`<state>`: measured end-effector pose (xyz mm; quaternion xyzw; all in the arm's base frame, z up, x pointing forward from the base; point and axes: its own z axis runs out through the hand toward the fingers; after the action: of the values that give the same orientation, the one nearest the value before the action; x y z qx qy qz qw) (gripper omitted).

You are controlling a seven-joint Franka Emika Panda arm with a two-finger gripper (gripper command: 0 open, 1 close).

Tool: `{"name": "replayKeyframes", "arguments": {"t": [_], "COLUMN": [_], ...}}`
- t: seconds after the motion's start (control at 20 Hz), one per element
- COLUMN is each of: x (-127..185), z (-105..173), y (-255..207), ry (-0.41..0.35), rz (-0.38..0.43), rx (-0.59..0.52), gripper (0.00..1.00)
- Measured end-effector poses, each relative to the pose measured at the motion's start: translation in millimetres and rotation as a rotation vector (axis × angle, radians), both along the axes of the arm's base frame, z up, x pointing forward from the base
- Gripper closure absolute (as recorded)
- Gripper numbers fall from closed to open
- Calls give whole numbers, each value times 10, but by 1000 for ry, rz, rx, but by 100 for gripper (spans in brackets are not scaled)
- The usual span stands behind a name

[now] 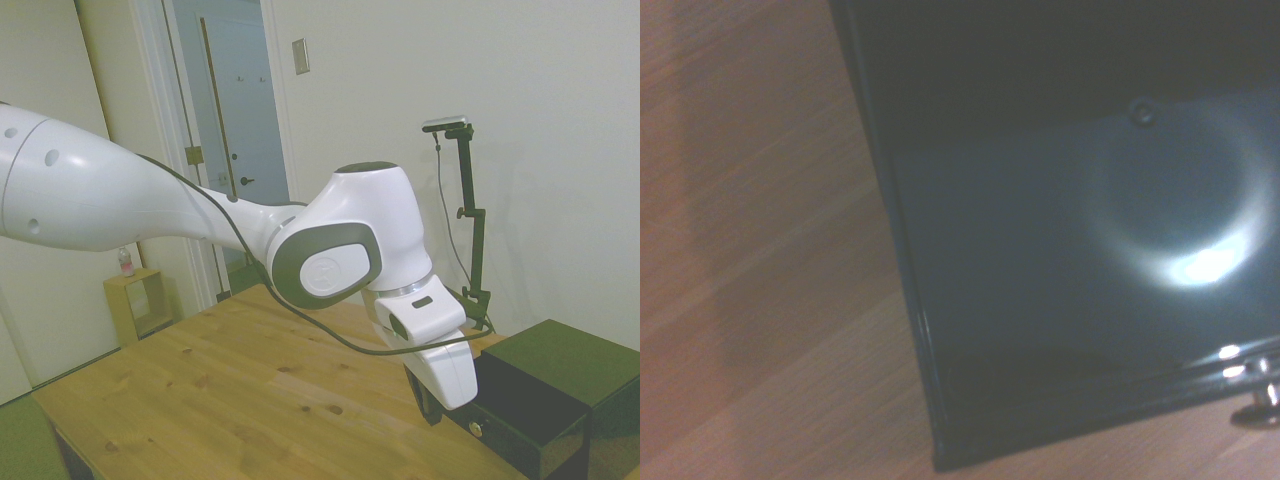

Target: Close the top drawer

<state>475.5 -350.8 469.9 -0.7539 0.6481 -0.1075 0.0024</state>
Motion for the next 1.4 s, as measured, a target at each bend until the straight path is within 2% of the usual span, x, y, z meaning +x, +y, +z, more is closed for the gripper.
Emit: {"name": "replayKeyframes", "arguments": {"t": [0.6, 0.95, 1.4], "x": [304, 499, 737], "z": [179, 75, 132], "y": [-220, -317, -412], "ry": [0, 16, 13], "rz": [-14, -6, 22], "rx": [-25, -45, -98], "gripper": [100, 100, 100]}}
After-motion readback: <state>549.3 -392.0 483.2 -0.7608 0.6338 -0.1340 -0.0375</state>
